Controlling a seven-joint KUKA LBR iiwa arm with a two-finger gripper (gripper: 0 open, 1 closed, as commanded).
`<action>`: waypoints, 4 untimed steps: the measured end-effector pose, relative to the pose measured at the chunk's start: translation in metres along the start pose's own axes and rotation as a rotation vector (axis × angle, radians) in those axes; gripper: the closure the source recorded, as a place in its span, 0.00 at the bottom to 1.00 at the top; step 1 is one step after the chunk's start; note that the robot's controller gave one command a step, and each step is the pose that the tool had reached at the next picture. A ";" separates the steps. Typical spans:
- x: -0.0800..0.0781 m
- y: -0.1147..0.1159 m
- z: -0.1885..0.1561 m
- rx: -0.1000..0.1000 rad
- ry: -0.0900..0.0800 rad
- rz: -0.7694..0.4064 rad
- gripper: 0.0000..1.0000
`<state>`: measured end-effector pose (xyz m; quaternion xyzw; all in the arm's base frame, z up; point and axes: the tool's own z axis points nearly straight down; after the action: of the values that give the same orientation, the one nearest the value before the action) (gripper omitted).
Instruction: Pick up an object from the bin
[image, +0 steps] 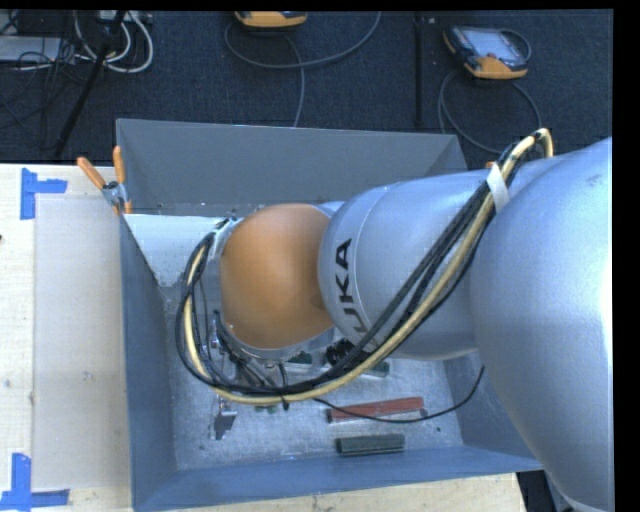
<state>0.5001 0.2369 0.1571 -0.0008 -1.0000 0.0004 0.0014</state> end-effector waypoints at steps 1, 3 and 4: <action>-0.035 -0.047 0.002 -0.002 -0.002 -0.004 0.00; -0.076 -0.113 0.077 -0.011 -0.020 -0.342 1.00; -0.076 -0.118 0.079 -0.002 -0.020 -0.341 0.00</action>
Offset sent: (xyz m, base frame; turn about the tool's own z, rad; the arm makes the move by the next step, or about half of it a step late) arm 0.0787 -0.0250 0.0295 0.1074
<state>0.5755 0.1185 0.0778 0.1687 -0.9856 -0.0010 -0.0083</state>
